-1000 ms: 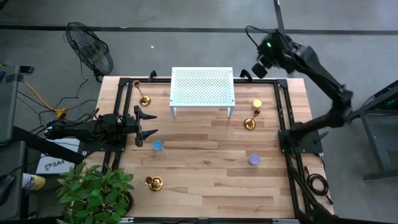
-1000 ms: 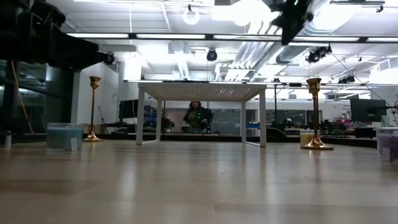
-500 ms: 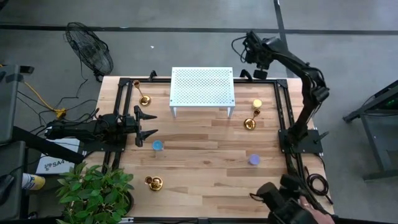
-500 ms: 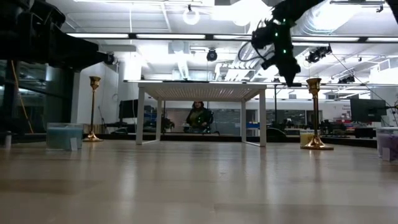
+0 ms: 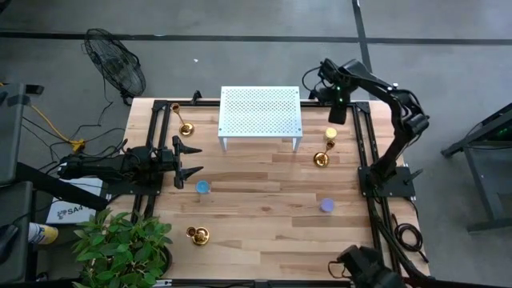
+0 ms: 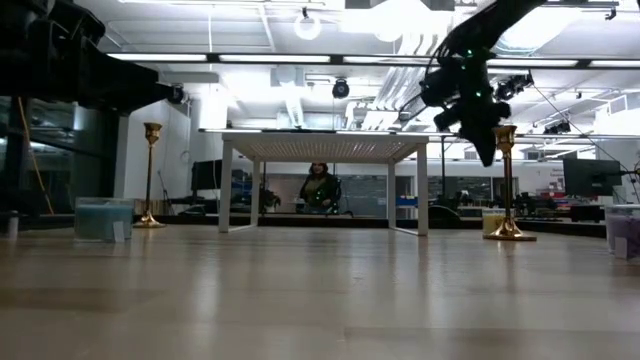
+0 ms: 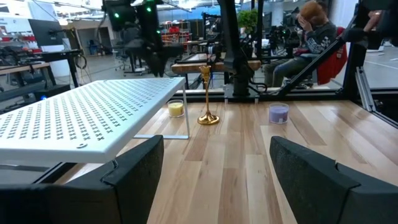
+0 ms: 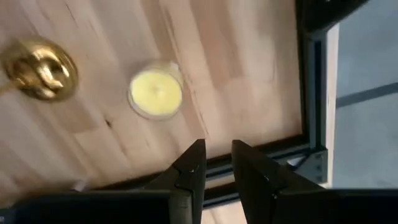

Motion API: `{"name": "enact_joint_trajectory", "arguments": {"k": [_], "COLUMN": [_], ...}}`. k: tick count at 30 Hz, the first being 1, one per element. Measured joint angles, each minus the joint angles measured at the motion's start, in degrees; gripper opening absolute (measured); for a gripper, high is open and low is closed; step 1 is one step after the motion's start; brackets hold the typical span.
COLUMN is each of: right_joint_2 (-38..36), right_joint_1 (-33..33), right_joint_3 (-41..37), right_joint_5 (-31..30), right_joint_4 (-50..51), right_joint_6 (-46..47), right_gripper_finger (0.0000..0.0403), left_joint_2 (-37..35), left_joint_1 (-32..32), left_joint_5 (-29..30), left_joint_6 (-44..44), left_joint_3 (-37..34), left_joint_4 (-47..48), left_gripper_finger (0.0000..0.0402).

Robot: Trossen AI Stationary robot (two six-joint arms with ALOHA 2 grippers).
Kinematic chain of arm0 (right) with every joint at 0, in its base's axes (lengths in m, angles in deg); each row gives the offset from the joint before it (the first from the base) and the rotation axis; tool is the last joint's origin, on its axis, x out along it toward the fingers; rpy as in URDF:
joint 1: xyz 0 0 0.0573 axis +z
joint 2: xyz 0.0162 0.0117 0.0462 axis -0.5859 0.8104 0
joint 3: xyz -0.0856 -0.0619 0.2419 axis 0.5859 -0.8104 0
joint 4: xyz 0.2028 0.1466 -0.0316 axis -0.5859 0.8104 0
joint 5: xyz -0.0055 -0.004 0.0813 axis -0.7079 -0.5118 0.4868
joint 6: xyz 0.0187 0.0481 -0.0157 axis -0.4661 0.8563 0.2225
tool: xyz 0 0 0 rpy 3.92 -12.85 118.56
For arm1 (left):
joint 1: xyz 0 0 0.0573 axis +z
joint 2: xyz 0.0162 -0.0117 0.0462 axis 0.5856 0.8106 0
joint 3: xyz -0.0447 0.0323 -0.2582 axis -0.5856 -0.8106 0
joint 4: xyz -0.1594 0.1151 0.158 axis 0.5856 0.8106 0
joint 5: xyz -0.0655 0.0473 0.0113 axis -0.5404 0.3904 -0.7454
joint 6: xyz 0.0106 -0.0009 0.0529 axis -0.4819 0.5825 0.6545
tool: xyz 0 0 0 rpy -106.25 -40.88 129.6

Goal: Pick & Place candle stick holders
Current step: Put the yellow scented candle on the shelf

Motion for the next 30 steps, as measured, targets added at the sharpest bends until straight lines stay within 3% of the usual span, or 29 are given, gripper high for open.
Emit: {"name": "enact_joint_trajectory", "arguments": {"k": [3, 5, 9, 17, 30], "right_joint_2": [-1.4, -2.2, -2.9, -2.9, -2.9], "right_joint_1": [1.3, 1.7, 1.7, 1.7, 1.7], "right_joint_3": [-1.9, -3.4, -6.3, -14.3, -20.9], "right_joint_5": [-3.2, -1.4, 2.4, -0.1, 2.5], "right_joint_4": [-4.5, -6.4, -8.0, -13.7, -22.6], "right_joint_6": [0.1, 0.6, 0.0, -0.2, 1.5], "right_gripper_finger": [0.0078, 0.009, 0.0134, 0.0211, 0.0194], "left_joint_2": [0.0, 0.0, 0.0, 0.0, 0.0], "left_joint_1": [0.0, 0.0, 0.0, 0.0, 0.0], "left_joint_5": [0.0, 0.0, 0.0, 0.0, 0.0], "left_joint_6": [0.0, 0.0, 0.0, 0.0, 0.0], "left_joint_3": [0.0, 0.0, 0.0, 0.0, 0.0], "left_joint_4": [0.0, 0.0, 0.0, 0.0, 0.0], "left_gripper_finger": [0.0289, 0.0289, 0.0289, 0.0289, 0.0289]}}
